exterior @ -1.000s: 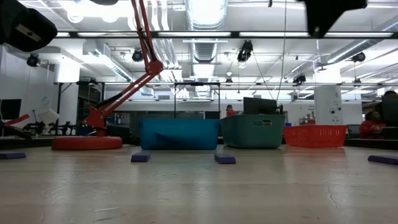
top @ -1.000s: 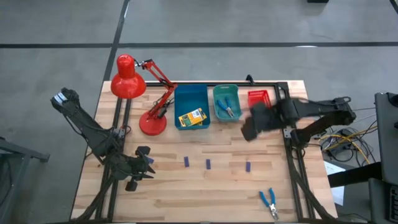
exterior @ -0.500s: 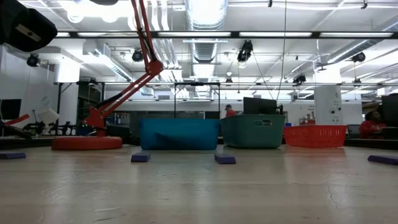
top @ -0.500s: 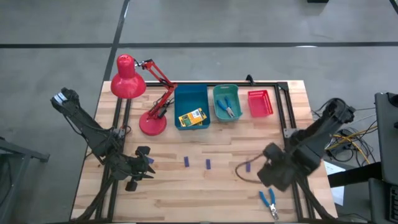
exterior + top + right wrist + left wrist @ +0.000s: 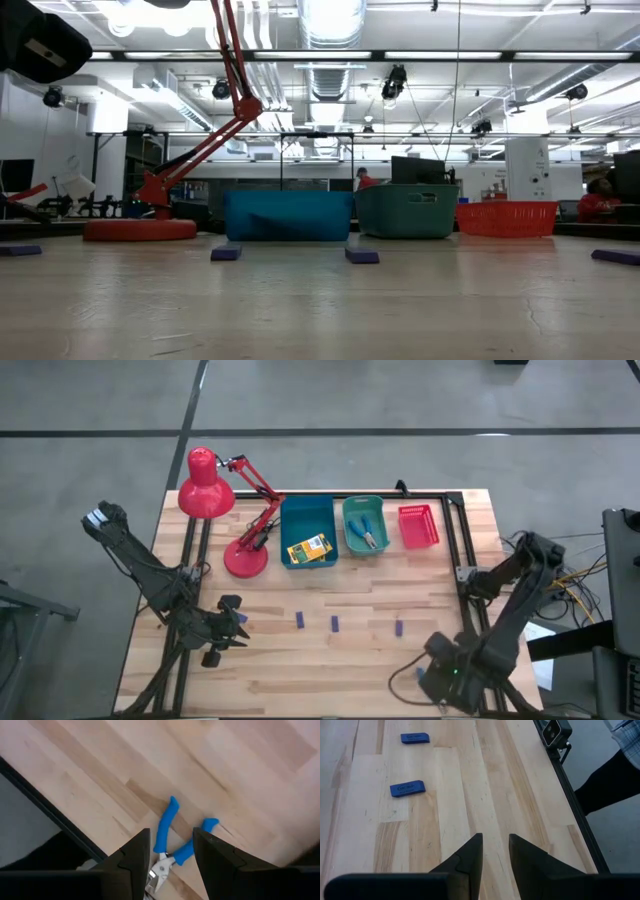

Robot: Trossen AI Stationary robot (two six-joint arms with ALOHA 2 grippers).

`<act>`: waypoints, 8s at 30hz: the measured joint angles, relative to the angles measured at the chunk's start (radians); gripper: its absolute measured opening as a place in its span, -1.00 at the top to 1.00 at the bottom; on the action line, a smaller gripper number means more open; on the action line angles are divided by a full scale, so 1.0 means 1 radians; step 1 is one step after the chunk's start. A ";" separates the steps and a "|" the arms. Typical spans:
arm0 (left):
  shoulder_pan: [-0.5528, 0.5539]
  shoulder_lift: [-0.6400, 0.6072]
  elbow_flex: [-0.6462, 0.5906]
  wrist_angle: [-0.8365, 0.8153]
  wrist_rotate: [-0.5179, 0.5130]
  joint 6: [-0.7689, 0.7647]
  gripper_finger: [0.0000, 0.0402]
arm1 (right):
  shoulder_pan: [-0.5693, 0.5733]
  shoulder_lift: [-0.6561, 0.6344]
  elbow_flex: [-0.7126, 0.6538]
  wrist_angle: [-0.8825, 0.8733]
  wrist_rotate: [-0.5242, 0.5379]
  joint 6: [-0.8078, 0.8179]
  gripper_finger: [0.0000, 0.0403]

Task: Pick & Place School Supplies
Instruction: Put the blue whole punchers into the green bin, then put the blue eraser into the red bin

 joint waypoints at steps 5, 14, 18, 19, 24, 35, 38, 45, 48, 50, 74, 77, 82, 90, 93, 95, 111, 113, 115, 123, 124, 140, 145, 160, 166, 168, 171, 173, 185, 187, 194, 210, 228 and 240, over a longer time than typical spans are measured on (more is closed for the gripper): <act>0.000 0.000 0.000 0.000 0.000 0.000 0.51 | 0.000 0.110 0.000 0.057 -0.031 -0.055 0.28; 0.000 0.000 0.000 0.000 0.000 0.000 0.51 | 0.000 0.231 0.000 0.134 -0.101 0.027 0.31; 0.000 0.000 0.000 0.000 0.000 0.000 0.51 | 0.001 0.248 0.000 0.161 -0.104 0.013 0.32; 0.000 0.000 0.000 0.000 0.000 0.000 0.51 | 0.002 0.251 0.000 0.161 -0.105 0.003 0.32; 0.000 0.000 0.000 0.000 0.000 0.000 0.51 | 0.002 0.271 -0.007 0.163 -0.115 -0.020 0.31; 0.000 0.000 0.000 0.000 0.000 0.000 0.51 | 0.001 0.303 -0.027 0.203 -0.129 -0.025 0.39; 0.000 0.000 0.000 0.000 0.000 0.000 0.51 | -0.001 0.303 -0.050 0.264 -0.129 -0.025 0.42; 0.000 0.000 0.000 0.000 0.000 0.000 0.51 | -0.004 0.295 -0.093 0.330 -0.129 -0.030 0.53; 0.000 0.000 0.000 0.000 0.000 0.000 0.51 | -0.005 0.295 -0.093 0.329 -0.131 -0.029 0.59; 0.000 0.000 0.000 0.000 0.000 0.000 0.51 | -0.006 0.295 -0.085 0.316 -0.130 -0.028 0.65; 0.000 0.000 0.000 0.000 0.000 0.000 0.51 | -0.015 0.234 -0.033 0.197 -0.094 -0.085 0.77; 0.000 0.000 0.000 0.000 0.000 0.000 0.51 | -0.023 0.186 -0.024 0.153 -0.069 -0.111 0.76; 0.000 0.000 0.000 0.000 0.000 0.000 0.51 | -0.051 0.090 -0.019 0.120 -0.048 -0.131 0.75; 0.000 0.000 0.000 0.000 0.000 0.000 0.51 | -0.141 -0.076 -0.015 0.030 -0.005 -0.238 0.75; 0.000 0.000 0.000 0.000 0.000 0.000 0.51 | -0.196 -0.142 -0.013 -0.021 0.053 -0.261 0.75; 0.000 0.000 0.000 0.000 0.000 0.000 0.51 | -0.253 -0.189 -0.013 -0.057 0.057 -0.272 0.74; 0.000 0.000 0.000 0.000 0.000 0.000 0.51 | -1.042 -0.421 -0.013 0.000 -0.014 -0.905 0.74; 0.000 0.000 0.000 0.000 0.000 0.000 0.51 | -1.144 -0.413 -0.014 0.048 -0.071 -0.983 0.74; 0.000 0.000 0.000 0.000 0.000 0.000 0.51 | -1.233 -0.396 -0.014 0.093 -0.108 -1.037 0.74; 0.000 0.000 0.000 0.000 0.000 0.000 0.51 | -1.476 -0.251 -0.014 0.197 -0.190 -1.185 0.74; 0.000 0.000 0.000 0.000 0.000 0.000 0.51 | -1.492 -0.225 -0.014 0.214 -0.193 -1.201 0.74; 0.000 0.000 0.000 0.000 0.000 0.000 0.51 | -1.600 0.236 0.195 0.292 -0.197 -1.306 0.74; 0.000 0.000 0.000 0.000 0.000 0.000 0.51 | -1.600 0.321 0.250 0.257 -0.175 -1.313 0.74; 0.000 0.000 0.000 0.000 0.000 0.000 0.51 | -1.608 0.419 0.262 0.267 -0.156 -1.305 0.58; 0.000 0.000 0.000 0.000 0.000 0.000 0.51 | -1.606 0.397 0.262 0.268 -0.156 -1.309 0.53; 0.000 0.000 0.000 0.000 0.000 0.000 0.51 | -1.606 0.385 0.262 0.267 -0.156 -1.310 0.51; 0.000 0.000 0.000 0.000 0.000 0.000 0.51 | -1.604 0.370 0.262 0.263 -0.156 -1.309 0.48; 0.000 0.000 0.000 0.000 0.000 0.000 0.51 | -1.603 0.354 0.262 0.263 -0.156 -1.309 0.45; 0.000 0.000 0.000 0.000 0.000 0.000 0.51 | -1.565 0.170 0.263 0.262 -0.178 -1.320 0.44; 0.000 0.000 0.000 0.000 0.000 0.000 0.51 | -1.549 0.133 0.263 0.258 -0.170 -1.321 0.43; 0.000 0.000 0.000 0.000 0.000 0.000 0.51 | -1.457 -0.008 0.258 0.118 -0.147 -1.347 0.43; 0.000 0.000 0.000 0.000 0.000 0.000 0.51 | -1.046 -0.230 0.249 -0.154 0.134 -0.863 0.42; 0.000 0.000 0.000 0.000 0.000 0.000 0.51 | -0.586 -0.093 0.215 -0.394 0.145 -0.211 0.42; 0.000 0.000 0.000 0.000 0.000 0.000 0.51 | -0.457 0.052 0.164 -0.356 0.038 0.018 0.42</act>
